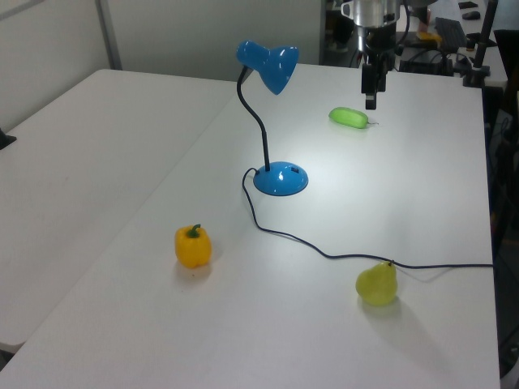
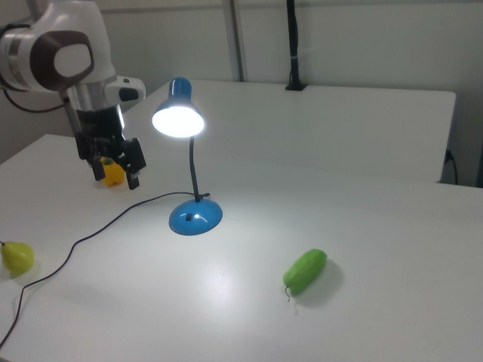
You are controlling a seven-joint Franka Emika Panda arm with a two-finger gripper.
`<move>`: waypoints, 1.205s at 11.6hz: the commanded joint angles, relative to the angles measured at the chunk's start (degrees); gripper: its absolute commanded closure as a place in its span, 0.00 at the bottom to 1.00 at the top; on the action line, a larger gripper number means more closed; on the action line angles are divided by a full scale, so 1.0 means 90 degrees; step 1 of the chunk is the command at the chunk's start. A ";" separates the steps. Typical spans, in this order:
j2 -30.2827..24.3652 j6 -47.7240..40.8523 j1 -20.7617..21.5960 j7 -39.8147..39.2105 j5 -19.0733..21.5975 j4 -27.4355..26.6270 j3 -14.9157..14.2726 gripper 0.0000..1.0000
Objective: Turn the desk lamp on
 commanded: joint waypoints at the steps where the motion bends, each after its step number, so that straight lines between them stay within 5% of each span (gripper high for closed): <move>1: -0.0227 -0.0536 0.0071 0.0664 0.0287 0.0347 0.0035 0.00; 7: -0.0325 -0.0539 0.0140 0.0422 0.0543 0.0612 0.0025 0.00; 14: -0.0256 0.0291 0.0052 -0.1219 0.0474 0.0573 -0.0044 0.00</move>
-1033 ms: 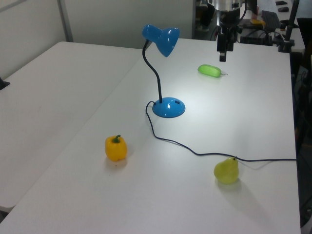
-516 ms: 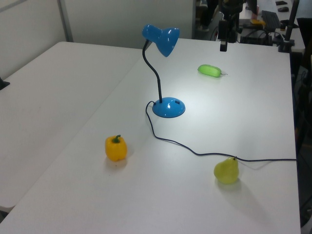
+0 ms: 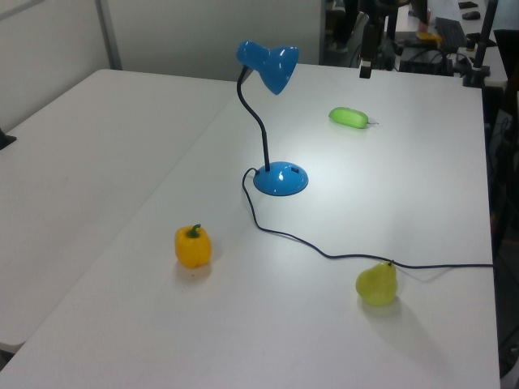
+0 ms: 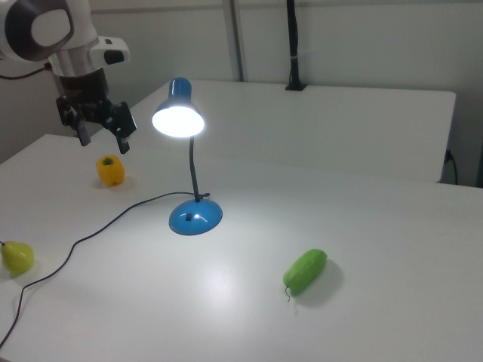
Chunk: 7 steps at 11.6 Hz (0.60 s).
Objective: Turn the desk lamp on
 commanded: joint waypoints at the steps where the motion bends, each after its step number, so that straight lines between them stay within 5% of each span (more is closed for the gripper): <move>1: -0.0037 0.0241 -0.0002 -0.0432 0.0021 -0.0074 -0.0050 0.00; 7: -0.0027 0.0279 0.0007 -0.0490 -0.0009 -0.0084 -0.0050 0.00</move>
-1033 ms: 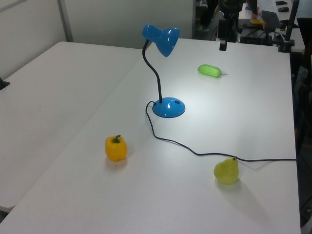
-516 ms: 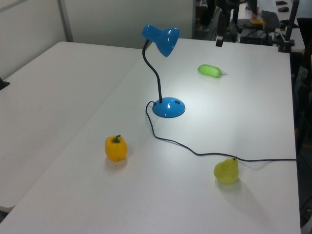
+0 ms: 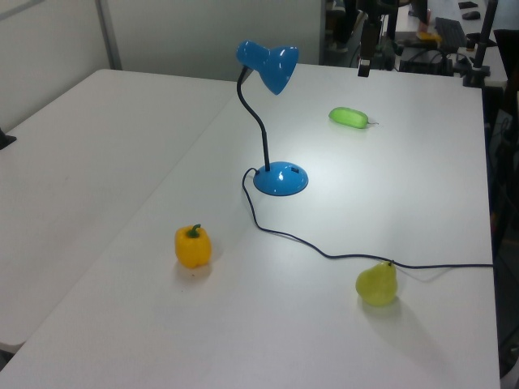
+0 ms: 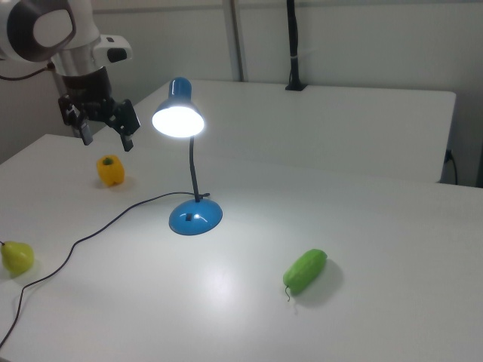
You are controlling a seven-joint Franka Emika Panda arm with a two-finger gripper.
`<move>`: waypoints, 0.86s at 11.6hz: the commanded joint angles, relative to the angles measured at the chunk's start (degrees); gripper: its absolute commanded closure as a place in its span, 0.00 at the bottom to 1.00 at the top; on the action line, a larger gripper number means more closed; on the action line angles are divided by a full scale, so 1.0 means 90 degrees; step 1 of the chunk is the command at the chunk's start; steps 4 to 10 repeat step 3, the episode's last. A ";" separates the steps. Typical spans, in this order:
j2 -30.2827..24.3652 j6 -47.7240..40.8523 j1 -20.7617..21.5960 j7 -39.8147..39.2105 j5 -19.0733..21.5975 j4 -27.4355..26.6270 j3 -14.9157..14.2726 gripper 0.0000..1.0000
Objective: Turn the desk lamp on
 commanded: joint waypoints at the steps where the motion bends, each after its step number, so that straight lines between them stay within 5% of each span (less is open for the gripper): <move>1: -0.0041 0.0148 0.0008 -0.0155 -0.0007 -0.0082 -0.0020 0.00; 10: -0.0041 0.0148 -0.0001 -0.0155 -0.0007 -0.0072 -0.0020 0.00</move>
